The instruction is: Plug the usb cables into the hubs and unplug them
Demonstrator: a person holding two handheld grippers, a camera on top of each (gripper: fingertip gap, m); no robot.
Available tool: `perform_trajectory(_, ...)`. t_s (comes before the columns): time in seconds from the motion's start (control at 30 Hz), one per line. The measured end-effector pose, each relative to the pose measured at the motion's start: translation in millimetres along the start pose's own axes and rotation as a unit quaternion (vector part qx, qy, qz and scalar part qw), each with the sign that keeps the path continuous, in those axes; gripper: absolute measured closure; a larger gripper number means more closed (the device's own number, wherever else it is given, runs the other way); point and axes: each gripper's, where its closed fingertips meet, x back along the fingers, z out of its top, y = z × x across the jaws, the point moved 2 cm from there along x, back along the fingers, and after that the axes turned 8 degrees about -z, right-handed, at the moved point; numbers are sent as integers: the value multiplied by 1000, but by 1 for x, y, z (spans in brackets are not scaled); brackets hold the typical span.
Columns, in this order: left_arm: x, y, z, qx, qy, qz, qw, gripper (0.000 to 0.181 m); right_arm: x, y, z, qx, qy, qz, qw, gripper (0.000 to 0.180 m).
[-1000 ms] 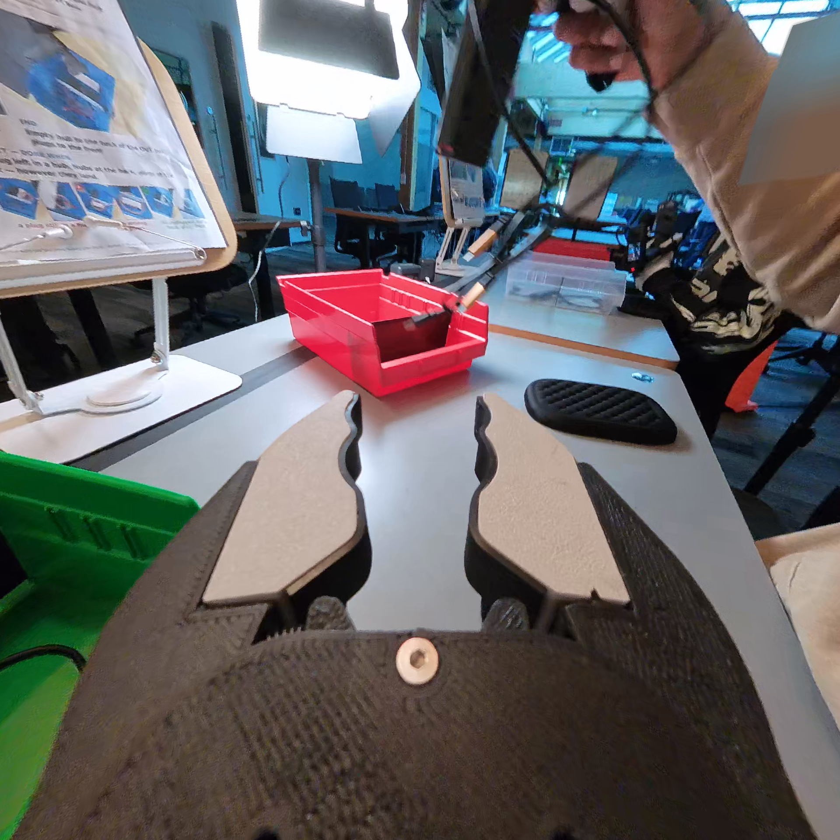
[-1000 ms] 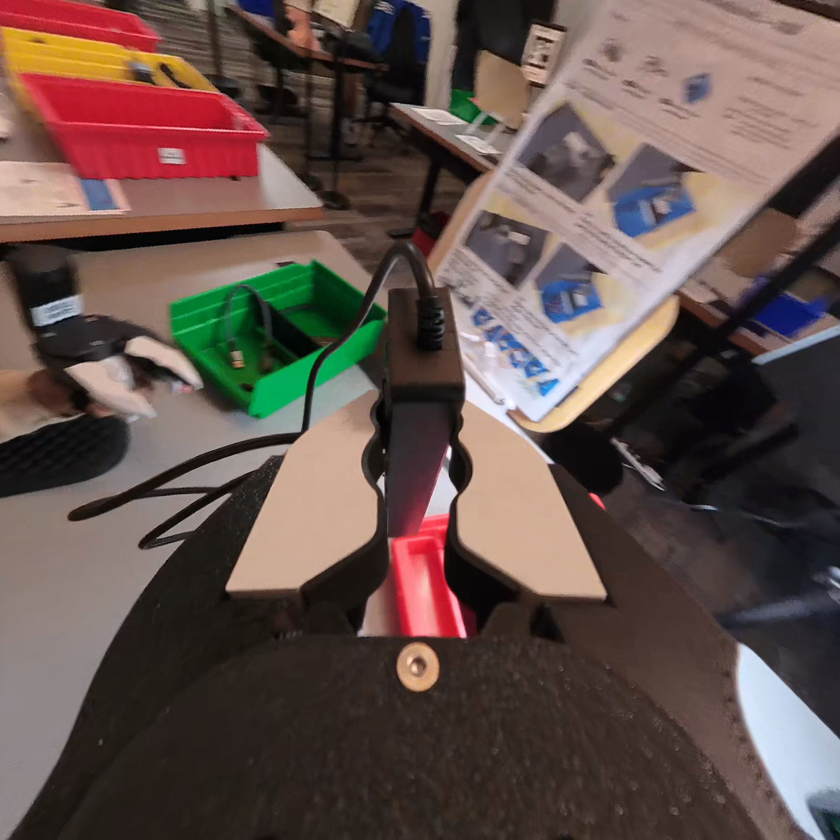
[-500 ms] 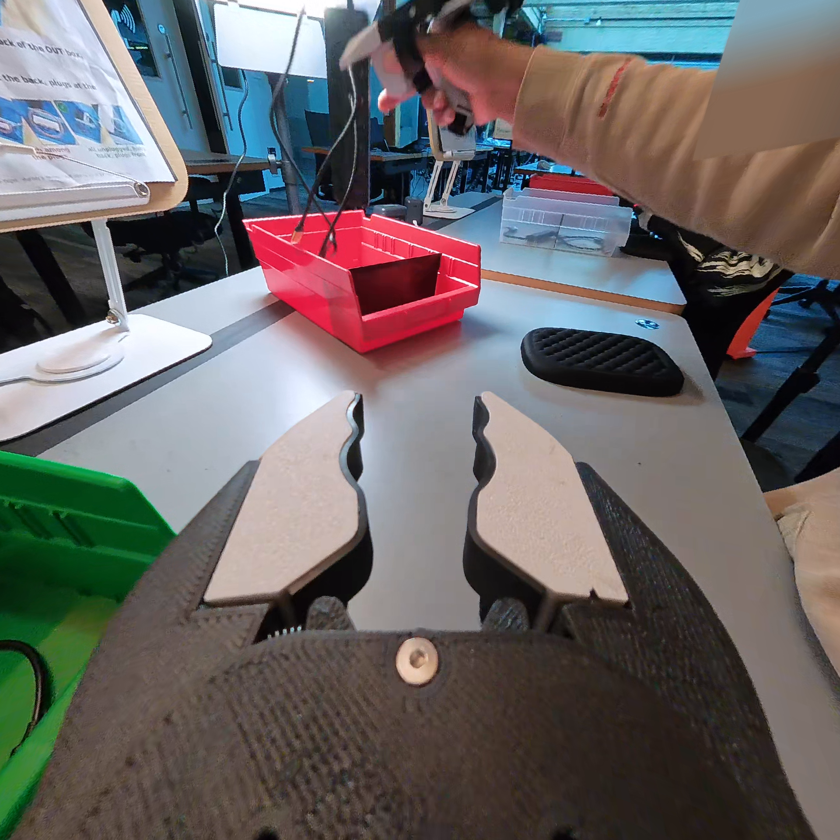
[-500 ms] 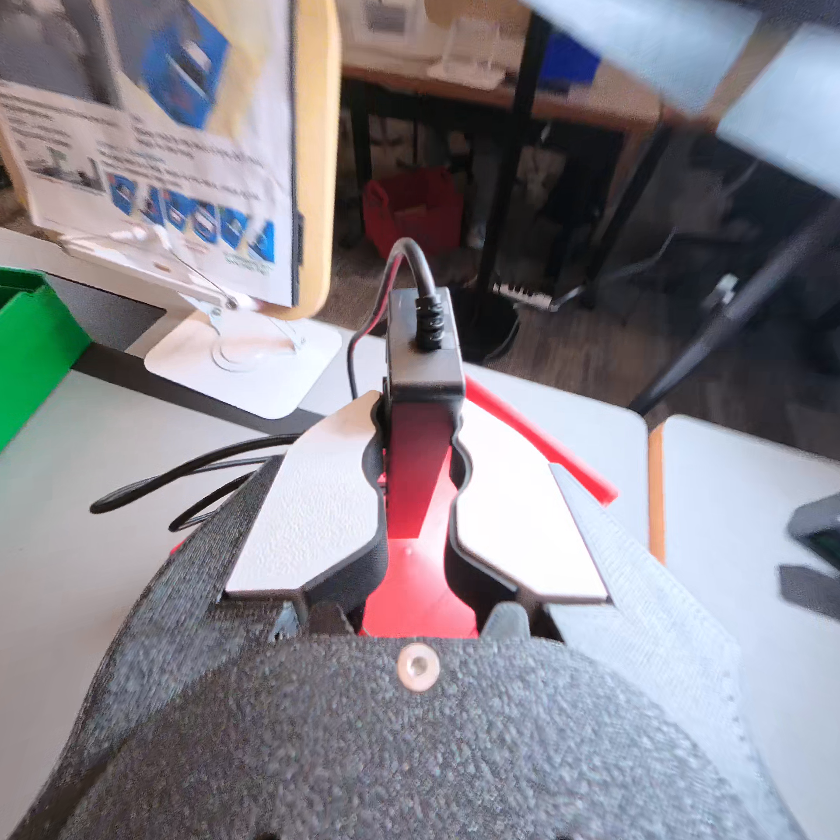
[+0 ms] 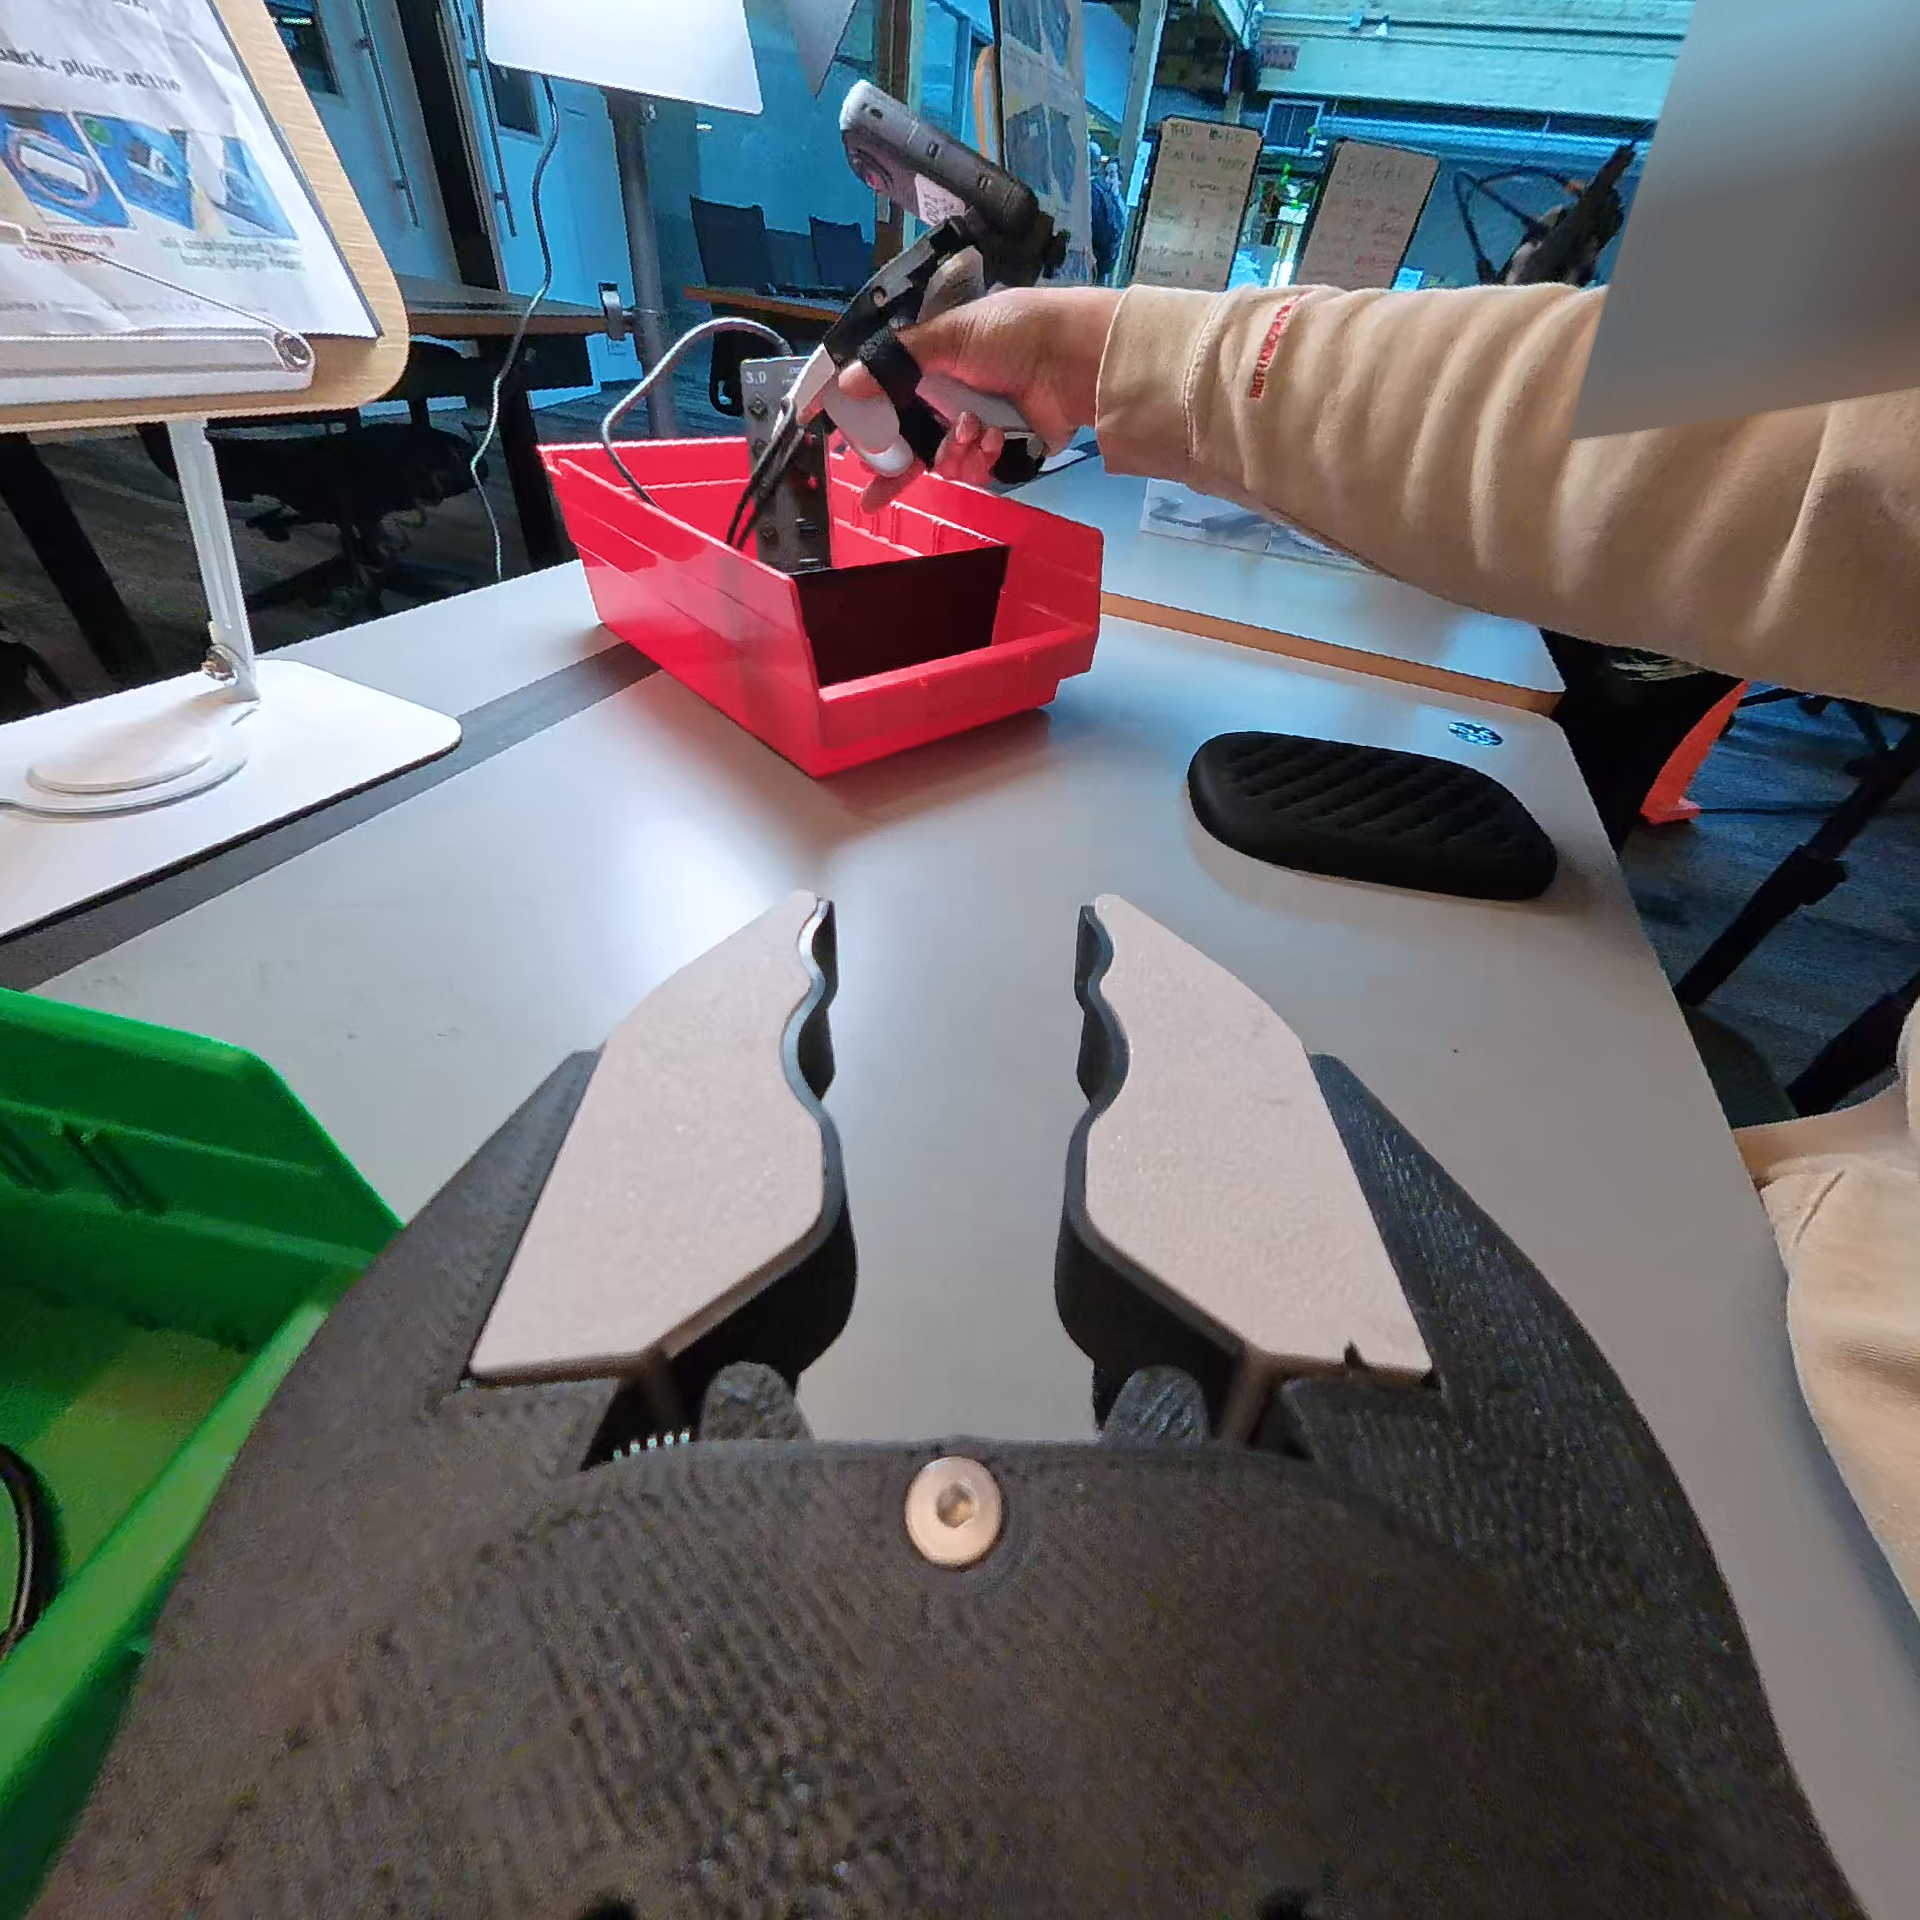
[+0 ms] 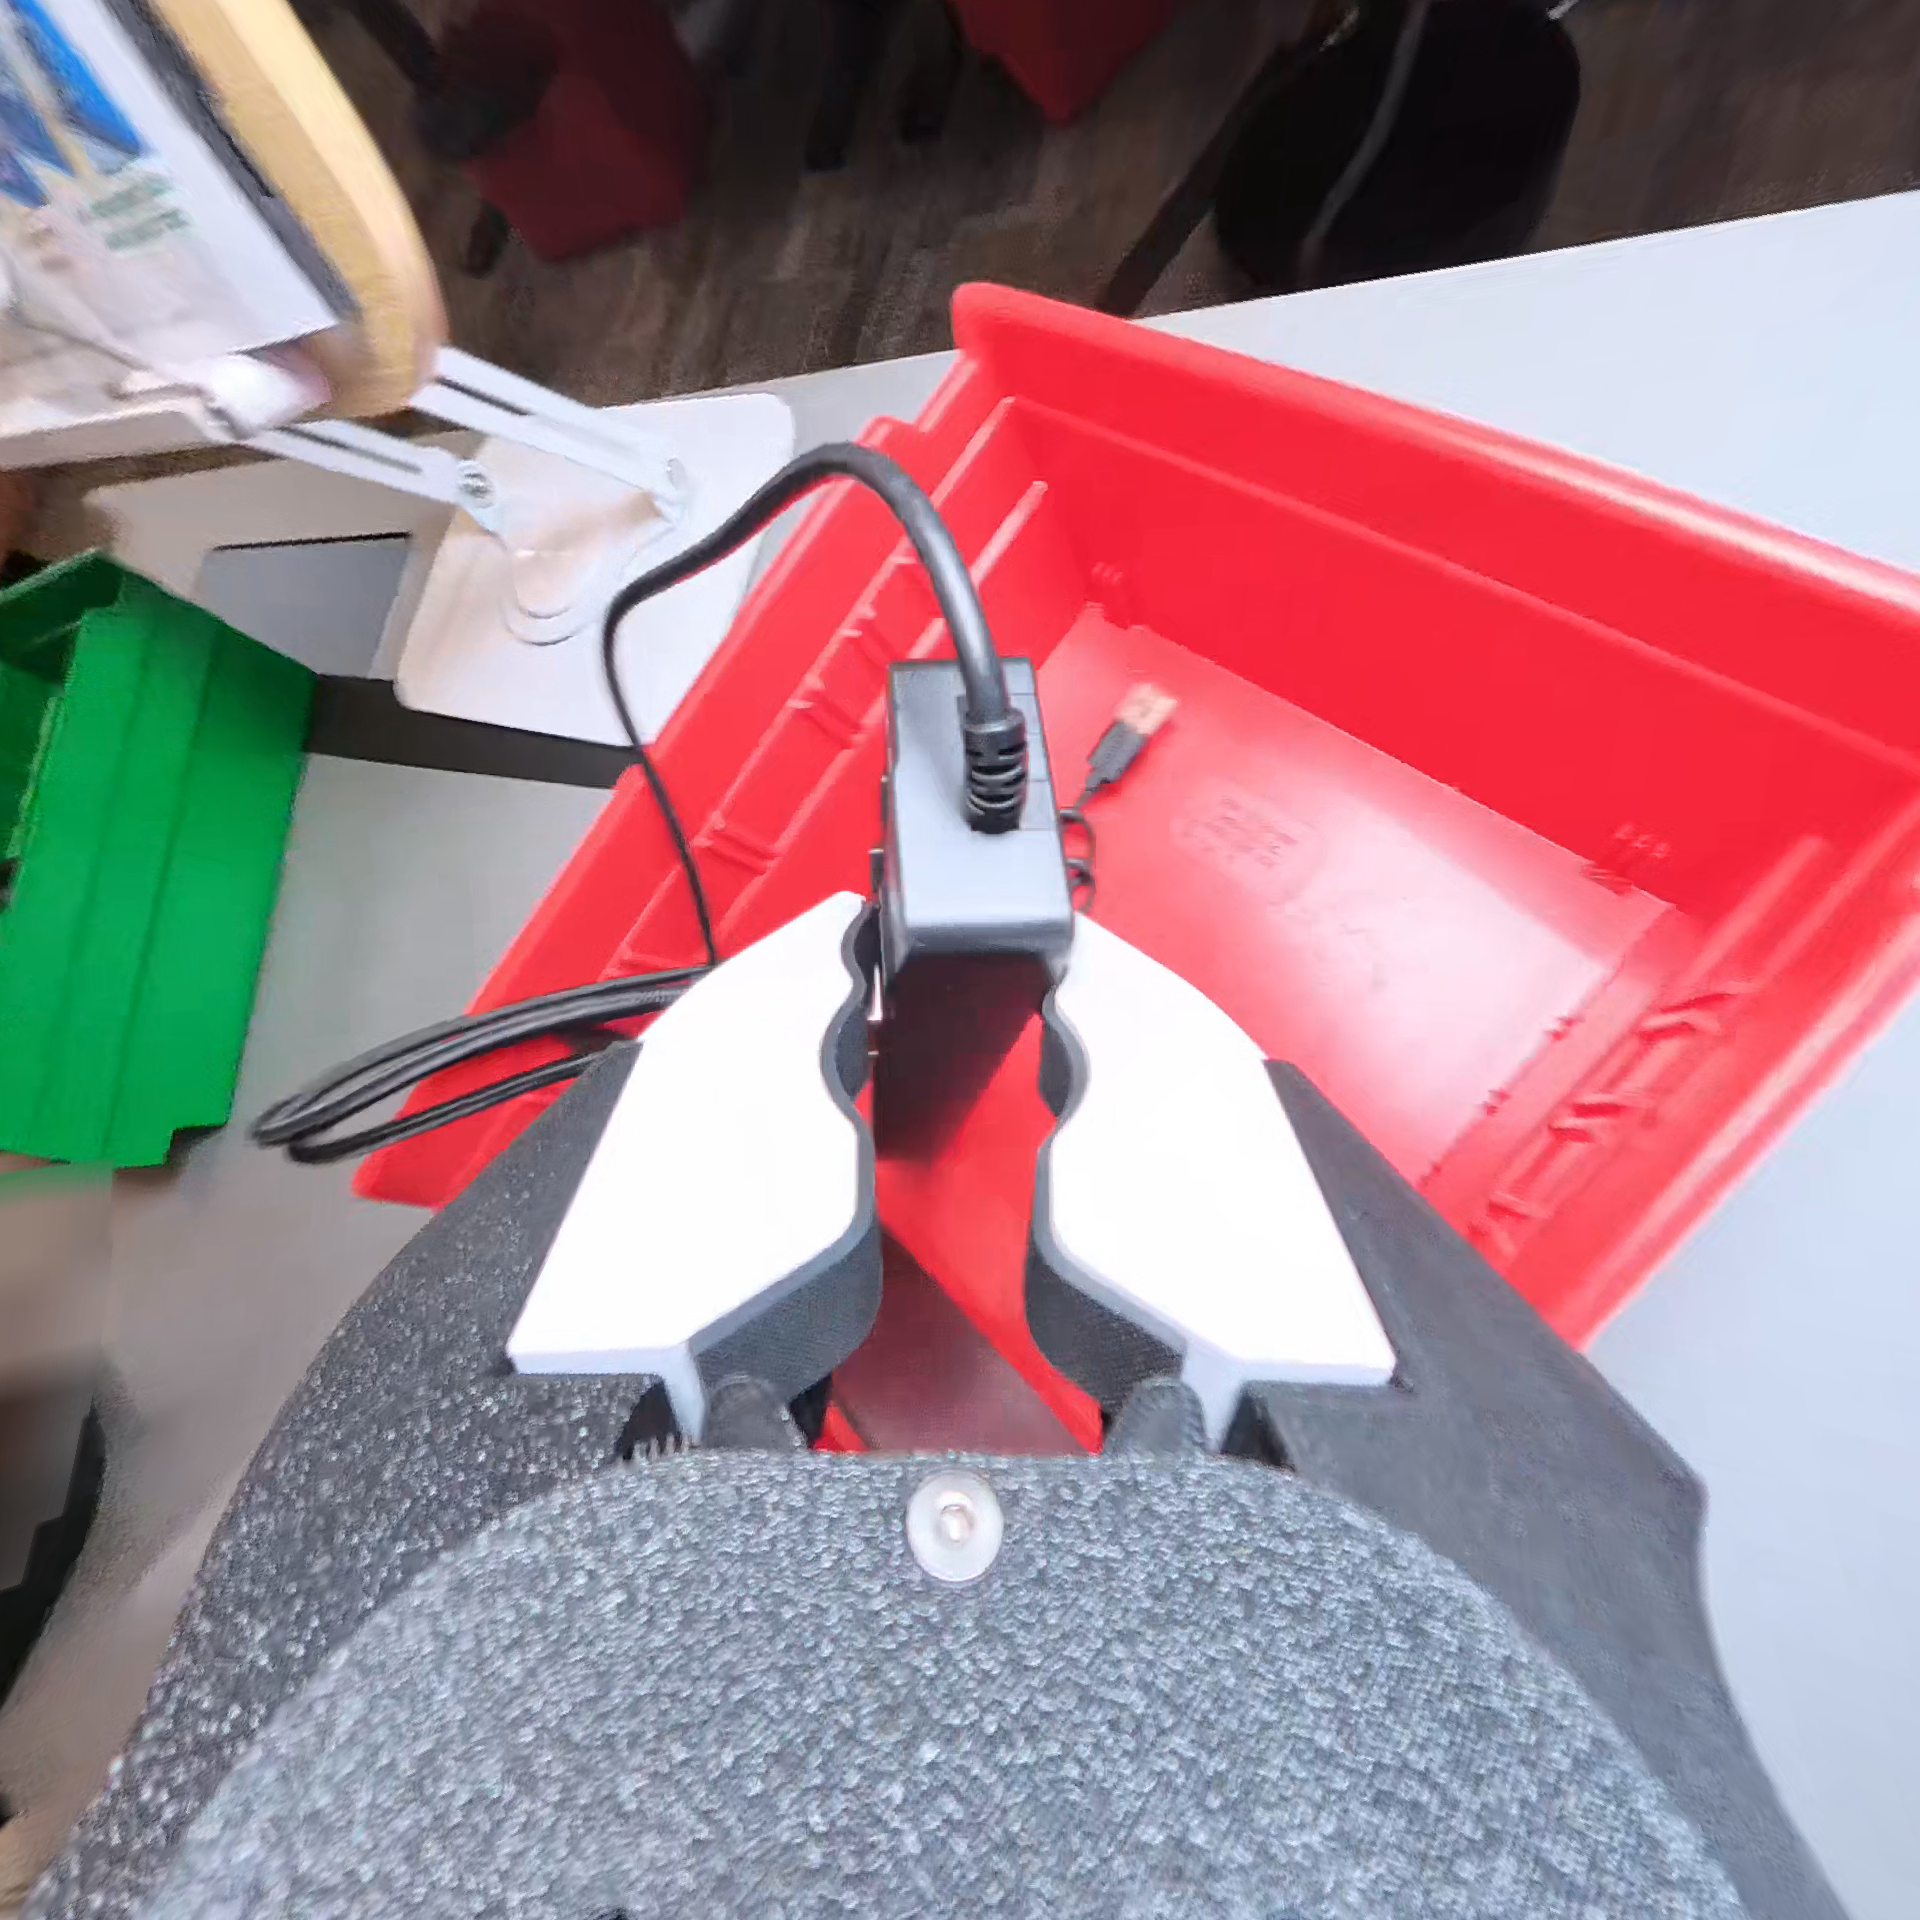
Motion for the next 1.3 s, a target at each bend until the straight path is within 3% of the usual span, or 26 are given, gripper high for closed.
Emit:
perform_trajectory(0.13,-2,-2,-4,5,-7,-1,1000,137,5,22,6,38,12,-83,996,123)
perform_trajectory(0.33,-4,-4,-7,8,-12,6,1000,136,50,31,28,77,61,-140,985,112)
perform_trajectory(0.4,-2,-6,-6,7,-9,13,1000,135,76,20,41,103,117,-146,977,113)
perform_trajectory(0.5,2,-10,-3,7,0,26,1000,135,117,-24,49,143,226,-102,958,117)
perform_trajectory(0.6,8,-17,0,8,9,44,999,135,138,-79,24,185,287,-25,939,117)
perform_trajectory(0.77,27,-35,10,7,28,90,995,134,124,-149,-58,249,328,93,906,119)
perform_trajectory(0.93,63,-62,32,0,42,153,987,133,86,-169,-125,251,337,150,895,120)
perform_trajectory(1.3,138,-155,70,-31,-91,284,954,131,80,-166,-135,247,344,152,893,123)
